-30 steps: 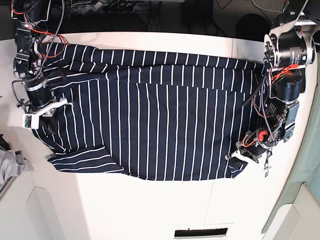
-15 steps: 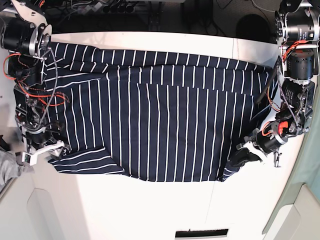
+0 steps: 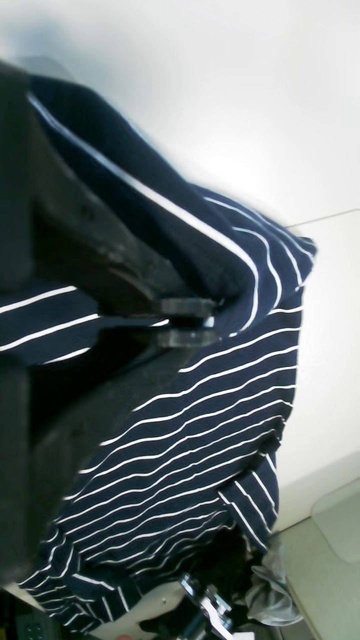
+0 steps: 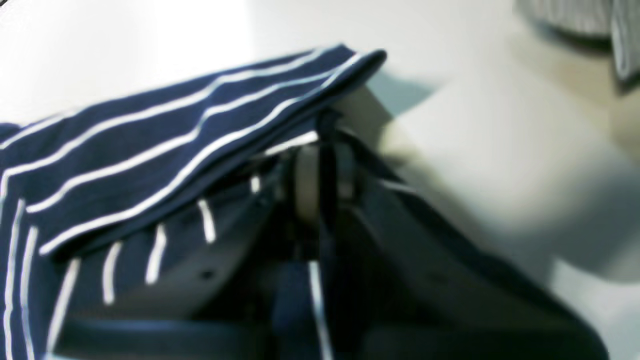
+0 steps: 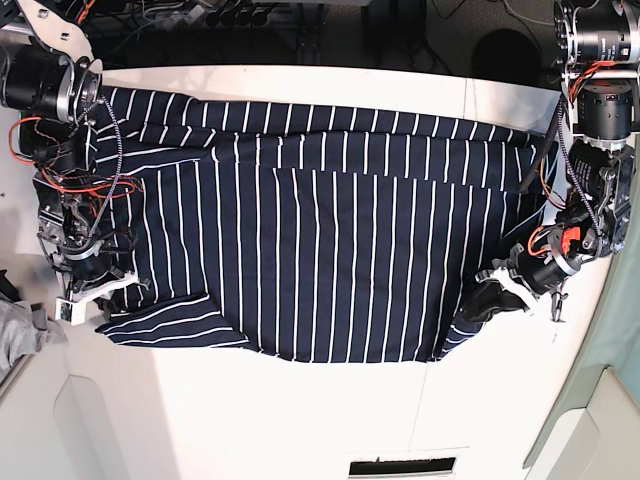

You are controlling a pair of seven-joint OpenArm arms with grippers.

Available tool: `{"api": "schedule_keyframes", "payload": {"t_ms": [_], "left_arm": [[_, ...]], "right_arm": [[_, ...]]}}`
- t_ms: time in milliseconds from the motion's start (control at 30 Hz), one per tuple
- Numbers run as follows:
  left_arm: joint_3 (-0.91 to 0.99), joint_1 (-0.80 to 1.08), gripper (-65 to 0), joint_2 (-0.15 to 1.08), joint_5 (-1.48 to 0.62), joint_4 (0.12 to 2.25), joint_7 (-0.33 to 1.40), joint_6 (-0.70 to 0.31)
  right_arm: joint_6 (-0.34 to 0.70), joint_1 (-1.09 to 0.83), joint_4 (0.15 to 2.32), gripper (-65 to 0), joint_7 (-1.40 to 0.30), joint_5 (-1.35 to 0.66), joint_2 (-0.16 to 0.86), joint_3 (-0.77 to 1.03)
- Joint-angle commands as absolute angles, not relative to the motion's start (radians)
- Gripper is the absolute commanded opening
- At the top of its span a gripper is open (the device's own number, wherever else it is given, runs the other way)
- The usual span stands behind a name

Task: Layout the t-shirt on the table in an organized manner, then fold the t-shirt properly
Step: 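Lift the hem edge with both grippers and fold it over the shirt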

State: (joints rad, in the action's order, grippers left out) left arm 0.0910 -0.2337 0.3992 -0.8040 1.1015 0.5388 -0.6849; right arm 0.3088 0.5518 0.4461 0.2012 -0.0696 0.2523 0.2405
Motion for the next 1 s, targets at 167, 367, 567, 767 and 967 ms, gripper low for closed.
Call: {"api": "schedule_keyframes", "payload": {"t_ms": [167, 367, 567, 767, 967], "left_arm": [[0.096, -0.260, -65.0, 0.436, -0.844, 1.119, 0.516, -0.698], [0.096, -0.257, -65.0, 0.490, -0.918, 1.121, 0.525, -0.698], [0.096, -0.183, -65.0, 0.545, -0.962, 1.197, 0.615, -0.698], [0.135, -0.080, -65.0, 0.601, -0.991, 1.289, 0.625, -0.698], [0.193, -0.046, -65.0, 0.601, -0.984, 1.289, 0.627, -0.698]], "right_arm": [[0.320, 0.583, 0.498, -65.0, 0.228, 0.042, 0.264, 0.243], [0.335, 0.488, 0.699, -65.0, 0.227, 0.045, 0.269, 0.243], [0.370, 0.283, 0.929, -65.0, 0.225, 0.044, 0.272, 0.244], [0.364, 0.153, 1.022, -65.0, 0.225, -0.036, 0.271, 0.361], [0.378, 0.136, 1.020, -65.0, 0.224, -0.142, 0.271, 0.434]]}}
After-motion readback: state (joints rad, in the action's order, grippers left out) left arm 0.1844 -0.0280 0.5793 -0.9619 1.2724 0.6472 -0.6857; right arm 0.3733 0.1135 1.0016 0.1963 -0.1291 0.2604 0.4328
